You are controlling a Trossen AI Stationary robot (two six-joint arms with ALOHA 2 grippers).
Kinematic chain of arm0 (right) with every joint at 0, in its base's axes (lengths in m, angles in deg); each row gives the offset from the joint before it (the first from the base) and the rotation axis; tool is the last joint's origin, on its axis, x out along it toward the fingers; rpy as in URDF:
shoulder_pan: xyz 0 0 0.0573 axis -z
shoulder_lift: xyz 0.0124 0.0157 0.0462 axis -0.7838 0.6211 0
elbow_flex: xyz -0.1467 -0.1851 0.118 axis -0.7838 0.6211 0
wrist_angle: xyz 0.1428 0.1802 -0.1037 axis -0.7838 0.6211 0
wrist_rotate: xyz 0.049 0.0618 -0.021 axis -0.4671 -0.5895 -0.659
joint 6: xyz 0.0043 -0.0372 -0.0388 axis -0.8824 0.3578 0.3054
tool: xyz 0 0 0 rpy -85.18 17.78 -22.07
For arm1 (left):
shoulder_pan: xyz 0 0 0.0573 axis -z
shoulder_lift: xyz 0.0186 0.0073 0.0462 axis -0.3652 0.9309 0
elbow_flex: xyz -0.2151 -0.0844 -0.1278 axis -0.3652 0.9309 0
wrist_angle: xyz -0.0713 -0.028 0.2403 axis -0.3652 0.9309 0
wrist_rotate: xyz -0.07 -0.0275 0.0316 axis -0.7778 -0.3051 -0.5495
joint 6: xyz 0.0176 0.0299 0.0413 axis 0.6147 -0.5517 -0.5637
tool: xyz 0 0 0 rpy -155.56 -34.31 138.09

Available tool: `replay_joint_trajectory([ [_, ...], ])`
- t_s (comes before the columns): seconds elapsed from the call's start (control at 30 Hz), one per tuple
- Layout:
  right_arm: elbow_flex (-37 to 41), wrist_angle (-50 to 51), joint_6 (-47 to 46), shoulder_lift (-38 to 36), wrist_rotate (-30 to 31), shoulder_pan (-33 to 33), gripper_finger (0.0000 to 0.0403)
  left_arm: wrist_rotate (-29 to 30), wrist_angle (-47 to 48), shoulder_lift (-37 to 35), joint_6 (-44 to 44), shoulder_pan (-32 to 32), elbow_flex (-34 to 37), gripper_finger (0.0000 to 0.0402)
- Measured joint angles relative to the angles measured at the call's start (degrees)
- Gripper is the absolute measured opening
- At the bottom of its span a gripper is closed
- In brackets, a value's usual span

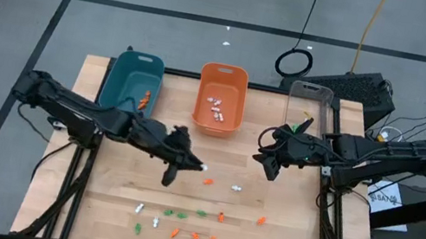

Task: Sort Halloween decoration
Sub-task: Put the white skeleton toy into the orange bin

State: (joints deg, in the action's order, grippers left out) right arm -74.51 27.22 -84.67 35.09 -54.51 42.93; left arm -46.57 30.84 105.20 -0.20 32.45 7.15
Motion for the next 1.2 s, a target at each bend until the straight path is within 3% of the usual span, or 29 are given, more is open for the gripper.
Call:
replay_joint_trajectory([
  [0.4,0.00,0.00,1.33,0.00,2.40,0.01,0.0160,3.69,-1.66,-9.63,-0.14,-0.02,0.00,0.0025],
  [0.6,0.00,-0.01,1.39,0.00,2.42,0.01,0.0160,3.66,-10.47,-13.71,-0.99,-0.02,0.02,0.0025],
  [0.7,0.00,-0.02,1.32,0.00,2.40,0.01,0.0160,3.65,-14.90,-15.26,-7.11,-0.02,0.01,0.0025],
  [1.03,0.00,-0.02,1.21,0.00,2.25,0.01,0.0160,3.66,-19.38,-17.09,-40.00,-0.02,0.00,0.0025],
  [1.2,0.00,-0.02,1.19,0.00,2.20,0.01,0.0160,3.69,-20.11,-17.09,-48.10,-0.02,0.00,0.0025],
])
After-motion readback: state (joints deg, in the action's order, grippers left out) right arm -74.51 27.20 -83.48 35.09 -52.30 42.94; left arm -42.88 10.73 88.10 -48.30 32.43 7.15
